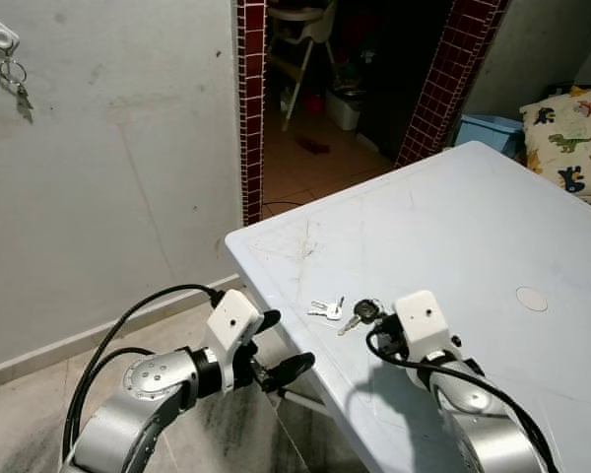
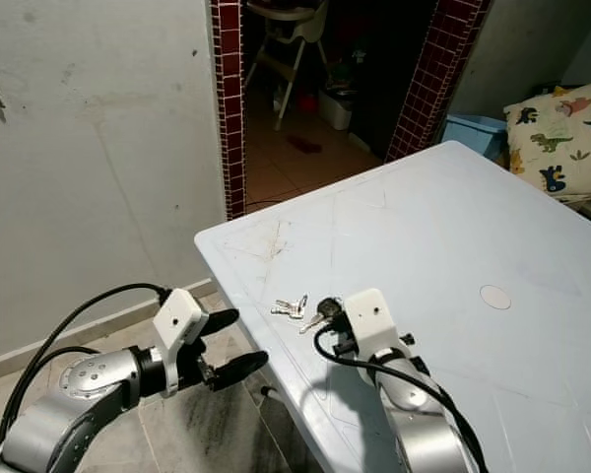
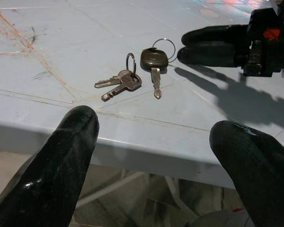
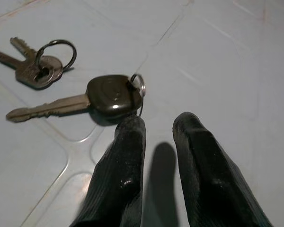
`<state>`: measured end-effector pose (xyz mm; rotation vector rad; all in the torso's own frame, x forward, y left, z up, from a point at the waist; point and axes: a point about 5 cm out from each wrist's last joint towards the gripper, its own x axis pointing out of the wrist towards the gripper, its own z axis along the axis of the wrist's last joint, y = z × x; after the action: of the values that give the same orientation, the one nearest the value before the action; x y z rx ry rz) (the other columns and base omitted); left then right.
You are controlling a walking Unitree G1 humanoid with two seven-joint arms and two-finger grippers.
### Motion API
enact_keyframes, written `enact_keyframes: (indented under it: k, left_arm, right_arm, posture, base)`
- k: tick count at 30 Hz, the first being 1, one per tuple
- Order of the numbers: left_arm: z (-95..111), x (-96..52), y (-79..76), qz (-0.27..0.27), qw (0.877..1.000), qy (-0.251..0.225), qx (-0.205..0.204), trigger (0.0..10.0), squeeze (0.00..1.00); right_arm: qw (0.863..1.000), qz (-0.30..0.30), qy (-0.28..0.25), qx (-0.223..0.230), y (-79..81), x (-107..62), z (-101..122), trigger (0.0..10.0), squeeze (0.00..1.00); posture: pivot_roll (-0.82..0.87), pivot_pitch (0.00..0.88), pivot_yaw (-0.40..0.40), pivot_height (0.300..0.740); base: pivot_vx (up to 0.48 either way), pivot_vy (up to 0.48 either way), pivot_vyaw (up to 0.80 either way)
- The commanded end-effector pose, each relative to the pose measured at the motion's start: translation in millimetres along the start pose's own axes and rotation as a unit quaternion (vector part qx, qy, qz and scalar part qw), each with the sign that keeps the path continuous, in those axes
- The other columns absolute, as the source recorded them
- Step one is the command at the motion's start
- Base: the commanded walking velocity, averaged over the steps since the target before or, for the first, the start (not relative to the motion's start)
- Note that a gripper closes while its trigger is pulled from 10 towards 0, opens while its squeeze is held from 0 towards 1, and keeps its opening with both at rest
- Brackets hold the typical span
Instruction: Hang keys on a hook
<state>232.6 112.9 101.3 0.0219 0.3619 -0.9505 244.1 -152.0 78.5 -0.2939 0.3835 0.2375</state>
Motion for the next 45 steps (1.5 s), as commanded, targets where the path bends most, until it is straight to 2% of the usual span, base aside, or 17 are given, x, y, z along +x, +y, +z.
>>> enact_keyframes:
  k: [1,17,18,20,21,23,25,27,30,32,34,36,37,38,39,41,45]
  left_arm:
    - [2.8,0.7,-3.1,-0.008,1.000,-0.005,0.003,10.0,0.00]
    - [2.5,1.2,-2.6,-0.005,1.000,-0.005,0.001,10.0,0.00]
    - [2.5,1.2,-2.6,-0.005,1.000,-0.005,0.001,10.0,0.00]
    - [2.5,1.3,-2.6,-0.006,1.000,-0.005,0.001,10.0,0.00]
    - [2.5,1.4,-2.7,-0.006,1.000,-0.005,0.001,10.0,0.00]
    - [2.6,1.8,-2.8,-0.008,1.000,-0.005,0.001,10.0,0.00]
    - [2.7,1.9,-2.9,-0.009,1.000,-0.005,0.002,10.0,0.00]
    - [2.9,2.4,-3.8,-0.009,1.000,-0.005,0.002,10.0,0.00]
    - [2.9,2.4,-4.0,-0.009,1.000,-0.006,0.001,10.0,0.00]
    - [3.0,2.5,-3.7,-0.008,1.000,-0.006,0.001,10.0,0.00]
    - [3.0,2.6,-3.6,-0.008,1.000,-0.006,0.001,10.0,0.00]
    - [3.1,2.5,-3.4,-0.008,1.000,-0.006,0.001,10.0,0.00]
    - [3.1,2.5,-3.3,-0.008,1.000,-0.006,0.001,10.0,0.00]
    - [3.1,2.5,-3.3,-0.008,1.000,-0.006,0.001,10.0,0.00]
    - [3.2,2.5,-3.2,-0.008,1.000,-0.006,0.001,10.0,0.00]
    - [3.3,2.4,-3.2,-0.008,1.000,-0.007,0.002,10.0,0.00]
    - [3.2,2.4,-3.3,-0.008,1.000,-0.006,0.002,10.0,0.00]
  right_arm:
    - [1.000,0.000,-0.002,0.004,-2.6,-1.9,2.1,10.0,0.00]
    - [1.000,0.014,-0.009,0.024,6.5,3.1,6.3,10.0,0.00]
    - [1.000,0.014,-0.009,0.026,6.8,3.6,6.4,6.5,0.00]
    - [1.000,0.014,-0.009,0.027,7.1,4.0,6.5,6.5,0.00]
    - [0.999,0.014,-0.009,0.027,7.5,4.4,6.6,3.6,0.00]
    - [0.999,0.016,-0.009,0.029,9.8,5.7,6.5,4.5,0.00]
    - [0.999,0.017,-0.009,0.030,10.7,6.2,6.2,4.1,0.00]
    - [0.999,0.018,-0.008,0.030,10.6,5.9,5.5,3.0,0.00]
    - [0.999,0.018,-0.007,0.031,10.2,5.7,5.2,2.6,0.00]
    - [0.999,0.018,-0.005,0.032,10.1,5.7,4.8,3.1,0.00]
    - [0.999,0.019,-0.003,0.032,10.0,5.5,4.0,4.9,0.00]
    - [0.999,0.020,-0.002,0.032,10.1,5.5,3.5,5.0,0.00]
    - [0.999,0.020,0.000,0.031,10.1,5.5,3.0,7.1,0.00]
    - [0.999,0.020,0.000,0.031,10.1,5.5,3.0,7.1,0.00]
    - [0.999,0.020,0.001,0.031,10.1,5.5,2.9,9.2,0.00]
    - [0.999,0.020,0.002,0.031,10.2,5.6,2.2,9.2,0.00]
    - [0.999,0.021,0.006,0.031,10.8,5.7,1.0,10.0,0.00]
  posture:
    - [0.05,0.000,-0.078,0.740]
    - [0.05,0.000,-0.081,0.740]
    - [0.05,0.000,-0.081,0.740]
    - [0.05,0.000,-0.081,0.740]
    - [0.05,0.000,-0.081,0.740]
    - [0.05,0.000,-0.081,0.740]
    - [0.05,0.000,-0.081,0.740]
    - [0.05,0.000,-0.084,0.740]
    - [0.05,0.000,-0.084,0.740]
    - [0.05,0.000,-0.085,0.740]
    - [0.05,0.000,-0.085,0.740]
    - [0.05,0.000,-0.085,0.740]
    - [0.05,0.000,-0.085,0.740]
    - [0.05,0.000,-0.085,0.740]
    - [0.05,0.000,-0.085,0.740]
    - [0.05,0.000,-0.083,0.740]
    - [0.05,0.000,-0.083,0.740]
  base:
    - [0.000,0.000,0.00]
    - [0.000,0.000,0.00]
    - [0.000,0.000,0.00]
    - [0.000,0.000,0.00]
    - [0.000,0.000,0.00]
    - [0.000,0.000,0.00]
    - [0.000,0.000,0.00]
    - [0.000,0.000,0.00]
    - [0.000,0.000,0.00]
    - [0.000,0.000,0.00]
    - [0.000,0.000,0.00]
    - [0.000,0.000,0.00]
    - [0.000,0.000,0.00]
    - [0.000,0.000,0.00]
    - [0.000,0.000,0.00]
    - [0.000,0.000,0.00]
    - [0.000,0.000,0.00]
